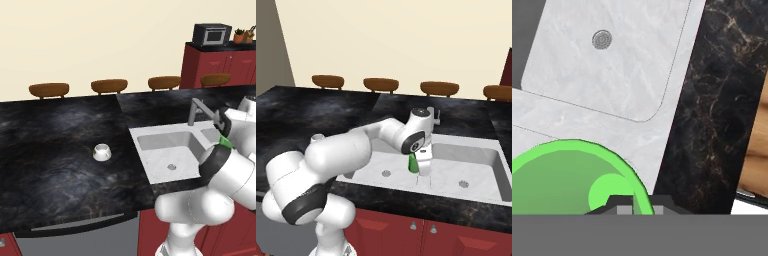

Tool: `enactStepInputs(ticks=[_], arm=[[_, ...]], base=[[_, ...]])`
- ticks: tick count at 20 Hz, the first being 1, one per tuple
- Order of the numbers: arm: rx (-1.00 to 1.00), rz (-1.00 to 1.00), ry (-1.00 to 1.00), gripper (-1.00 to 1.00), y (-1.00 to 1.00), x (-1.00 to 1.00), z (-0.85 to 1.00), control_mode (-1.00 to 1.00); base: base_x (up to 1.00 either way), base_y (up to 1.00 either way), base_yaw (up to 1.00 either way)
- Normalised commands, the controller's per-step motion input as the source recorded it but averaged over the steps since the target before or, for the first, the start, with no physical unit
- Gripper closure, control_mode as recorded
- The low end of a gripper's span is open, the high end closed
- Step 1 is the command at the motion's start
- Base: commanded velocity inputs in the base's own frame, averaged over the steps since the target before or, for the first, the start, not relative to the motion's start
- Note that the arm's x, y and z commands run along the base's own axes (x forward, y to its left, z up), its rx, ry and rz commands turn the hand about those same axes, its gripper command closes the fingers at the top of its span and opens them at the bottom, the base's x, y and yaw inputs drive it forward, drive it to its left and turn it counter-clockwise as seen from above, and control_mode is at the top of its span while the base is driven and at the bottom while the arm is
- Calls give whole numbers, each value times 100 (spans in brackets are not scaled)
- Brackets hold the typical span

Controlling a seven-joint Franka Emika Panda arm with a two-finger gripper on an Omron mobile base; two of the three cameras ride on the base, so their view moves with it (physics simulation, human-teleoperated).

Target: Move any existing items from the left basin to the right basin for drying. Then move the mug from the counter to the left basin of the sink for washing.

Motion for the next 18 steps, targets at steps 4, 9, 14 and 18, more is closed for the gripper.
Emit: enactStepInputs(ticks=[4,9,14,18], arm=[[0,0,0,100,-38,0,-1,-100],[0,-2,0,100,-53,0,0,-100],[0,-3,0,100,-44,0,0,-100],[0,-3,0,100,-39,2,0,-100]], base=[[0,0,0],[0,0,0],[0,0,0],[0,0,0]])
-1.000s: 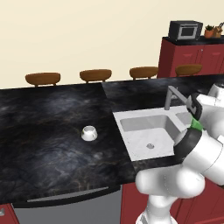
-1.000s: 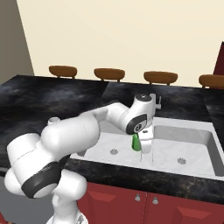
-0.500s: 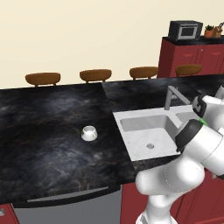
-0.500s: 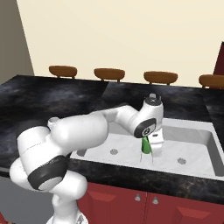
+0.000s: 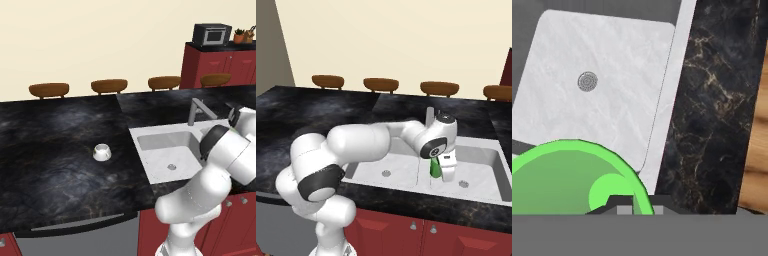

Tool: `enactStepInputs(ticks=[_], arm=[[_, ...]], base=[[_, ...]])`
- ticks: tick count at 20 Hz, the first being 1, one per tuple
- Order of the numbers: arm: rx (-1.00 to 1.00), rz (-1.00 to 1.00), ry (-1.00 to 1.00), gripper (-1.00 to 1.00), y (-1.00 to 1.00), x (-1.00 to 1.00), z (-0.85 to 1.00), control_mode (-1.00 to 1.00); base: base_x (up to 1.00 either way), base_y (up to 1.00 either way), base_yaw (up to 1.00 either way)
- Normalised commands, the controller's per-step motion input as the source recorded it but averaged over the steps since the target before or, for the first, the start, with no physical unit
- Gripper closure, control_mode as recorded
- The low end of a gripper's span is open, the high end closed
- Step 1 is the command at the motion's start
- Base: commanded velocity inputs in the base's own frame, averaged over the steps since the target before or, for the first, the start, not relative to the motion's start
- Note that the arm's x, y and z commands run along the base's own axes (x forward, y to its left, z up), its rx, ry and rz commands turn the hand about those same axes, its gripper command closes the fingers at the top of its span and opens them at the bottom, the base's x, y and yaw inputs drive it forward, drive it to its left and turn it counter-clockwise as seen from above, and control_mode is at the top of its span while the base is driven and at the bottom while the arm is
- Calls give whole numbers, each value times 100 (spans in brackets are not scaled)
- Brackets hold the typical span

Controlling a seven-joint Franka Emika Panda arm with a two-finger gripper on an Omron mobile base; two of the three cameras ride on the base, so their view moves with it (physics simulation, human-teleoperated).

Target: Move any existing items from the left basin to the right basin for drying. Then move the mug from the counter to the left basin of the sink for washing.

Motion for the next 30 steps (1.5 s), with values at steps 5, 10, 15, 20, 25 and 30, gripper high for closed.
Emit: enactStepInputs(ticks=[5,10,15,20,25,30], arm=[[0,-2,0,100,-37,15,-4,-100],[0,0,0,100,-34,29,-5,-100],[0,0,0,100,-29,31,-7,-100],[0,0,0,100,-18,13,-8,-100],[0,0,0,100,-10,10,-25,-100],[0,0,1,100,-1,16,-29,-100]], base=[[0,0,0],[0,0,0],[0,0,0],[0,0,0],[0,0,0],[0,0,0]])
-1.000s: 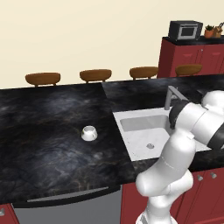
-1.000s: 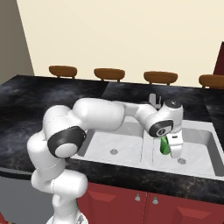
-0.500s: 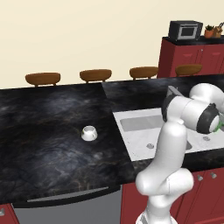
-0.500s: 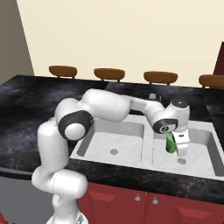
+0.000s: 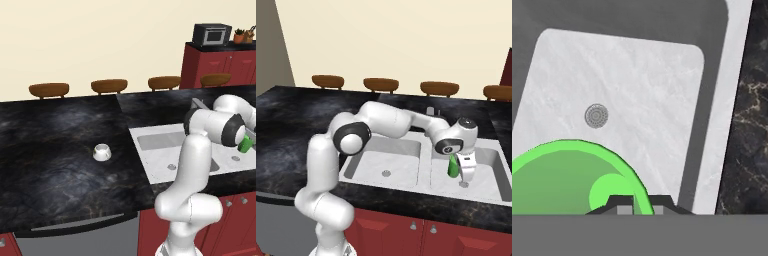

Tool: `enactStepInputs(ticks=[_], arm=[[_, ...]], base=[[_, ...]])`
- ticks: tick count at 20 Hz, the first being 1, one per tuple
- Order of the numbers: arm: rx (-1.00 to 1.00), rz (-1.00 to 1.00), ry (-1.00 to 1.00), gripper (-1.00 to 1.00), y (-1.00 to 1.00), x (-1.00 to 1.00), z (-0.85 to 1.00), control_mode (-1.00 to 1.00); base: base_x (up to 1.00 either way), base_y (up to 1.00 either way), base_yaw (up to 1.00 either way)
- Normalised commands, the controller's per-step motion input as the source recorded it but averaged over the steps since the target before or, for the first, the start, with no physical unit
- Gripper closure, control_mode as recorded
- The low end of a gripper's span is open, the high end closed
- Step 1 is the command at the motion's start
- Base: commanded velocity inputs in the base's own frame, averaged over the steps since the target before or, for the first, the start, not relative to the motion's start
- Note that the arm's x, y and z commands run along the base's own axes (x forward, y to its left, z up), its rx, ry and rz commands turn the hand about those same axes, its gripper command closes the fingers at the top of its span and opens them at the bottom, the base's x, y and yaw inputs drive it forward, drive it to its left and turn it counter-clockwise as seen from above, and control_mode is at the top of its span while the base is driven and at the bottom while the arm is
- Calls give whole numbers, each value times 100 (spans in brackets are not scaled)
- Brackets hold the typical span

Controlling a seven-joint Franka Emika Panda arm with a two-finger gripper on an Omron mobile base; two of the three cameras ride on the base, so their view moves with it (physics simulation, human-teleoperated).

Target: Move any existing items from the left basin to the right basin for drying. Then move the mug from the counter to the left basin of the sink for washing.

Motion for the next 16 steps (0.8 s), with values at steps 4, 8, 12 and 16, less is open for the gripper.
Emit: enactStepInputs(ticks=[4,8,12,16], arm=[[0,1,0,100,0,13,-27,-100],[-3,5,0,100,-1,6,-30,-100],[-6,6,0,100,0,1,-31,-100],[-6,6,0,100,0,0,-29,-100]], base=[[0,0,0],[0,0,0],[0,0,0],[0,0,0]])
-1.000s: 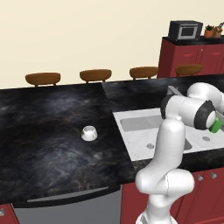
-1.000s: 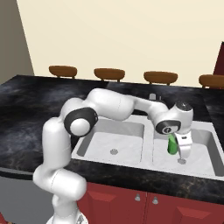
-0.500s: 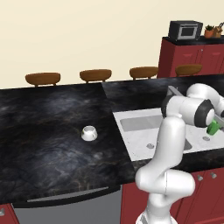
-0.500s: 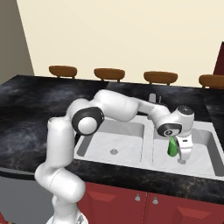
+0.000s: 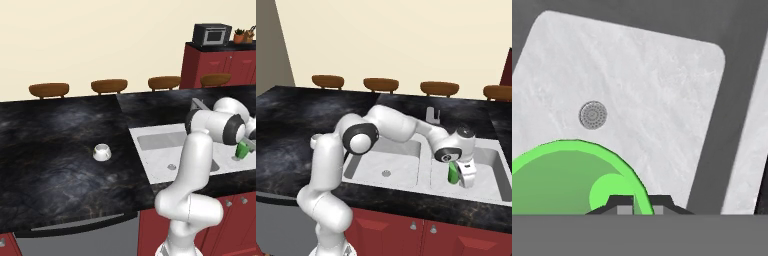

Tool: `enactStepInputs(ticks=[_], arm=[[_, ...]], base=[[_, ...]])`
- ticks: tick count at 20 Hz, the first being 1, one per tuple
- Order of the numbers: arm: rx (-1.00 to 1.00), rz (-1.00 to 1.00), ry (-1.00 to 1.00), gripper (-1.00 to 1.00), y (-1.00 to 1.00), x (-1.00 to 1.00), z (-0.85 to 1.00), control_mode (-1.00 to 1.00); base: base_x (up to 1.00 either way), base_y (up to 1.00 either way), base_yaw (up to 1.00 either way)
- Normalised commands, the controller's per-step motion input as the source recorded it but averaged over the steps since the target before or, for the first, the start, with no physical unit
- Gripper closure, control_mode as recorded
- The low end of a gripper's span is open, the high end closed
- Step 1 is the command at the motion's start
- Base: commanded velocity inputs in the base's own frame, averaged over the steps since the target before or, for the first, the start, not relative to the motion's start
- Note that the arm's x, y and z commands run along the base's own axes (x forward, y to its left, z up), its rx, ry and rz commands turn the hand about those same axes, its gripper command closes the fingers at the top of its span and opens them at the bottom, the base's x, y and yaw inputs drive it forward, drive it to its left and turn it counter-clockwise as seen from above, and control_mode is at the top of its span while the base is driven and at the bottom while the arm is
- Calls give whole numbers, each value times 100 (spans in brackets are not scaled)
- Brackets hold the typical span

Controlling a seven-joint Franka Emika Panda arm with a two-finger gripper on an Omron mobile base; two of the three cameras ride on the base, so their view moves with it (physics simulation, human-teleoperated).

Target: Move any existing items from the left basin to the right basin for drying. Then move the mug from the counter to the left basin of the sink for washing.

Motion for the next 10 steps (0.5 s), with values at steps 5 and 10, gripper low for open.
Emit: enactStepInputs(ticks=[5,10], arm=[[-3,4,0,100,0,1,-27,-100],[0,3,0,100,0,0,-26,-100]], base=[[0,0,0],[0,0,0]])
